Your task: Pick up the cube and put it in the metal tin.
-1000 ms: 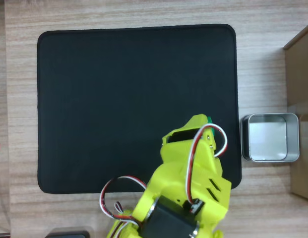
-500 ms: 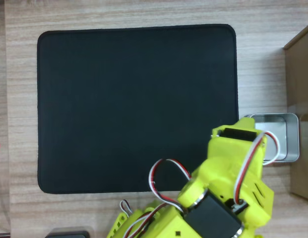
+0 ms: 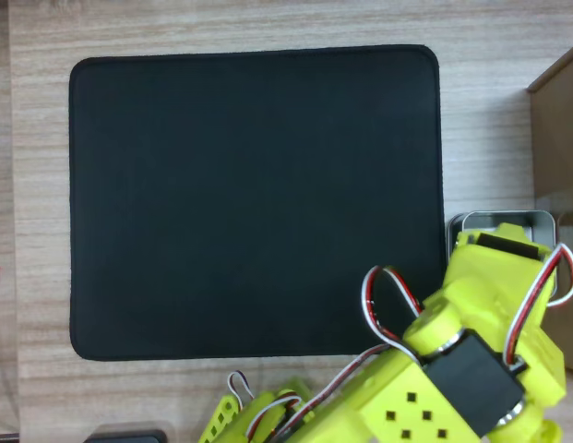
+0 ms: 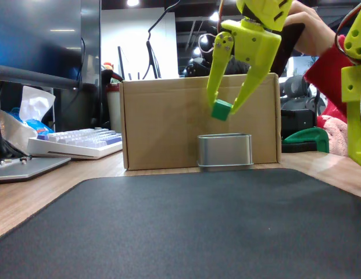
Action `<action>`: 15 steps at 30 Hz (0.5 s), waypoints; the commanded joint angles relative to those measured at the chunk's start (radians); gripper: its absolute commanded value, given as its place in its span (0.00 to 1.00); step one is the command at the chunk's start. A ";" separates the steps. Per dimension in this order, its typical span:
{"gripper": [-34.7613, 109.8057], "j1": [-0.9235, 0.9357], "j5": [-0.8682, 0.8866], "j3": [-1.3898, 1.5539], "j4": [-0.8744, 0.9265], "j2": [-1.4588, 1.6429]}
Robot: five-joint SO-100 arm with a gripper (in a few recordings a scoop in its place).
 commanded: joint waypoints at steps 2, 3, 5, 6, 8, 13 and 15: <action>0.29 0.023 -0.006 -0.040 -0.009 -0.008; 0.30 0.025 -0.006 -0.041 -0.012 -0.011; 0.33 0.023 -0.008 -0.040 -0.014 -0.011; 0.35 0.021 -0.012 -0.038 -0.014 -0.012; 0.36 0.018 -0.015 -0.035 -0.015 -0.009; 0.35 -0.077 0.100 -0.020 0.023 0.146; 0.34 -0.130 0.176 -0.005 0.023 0.213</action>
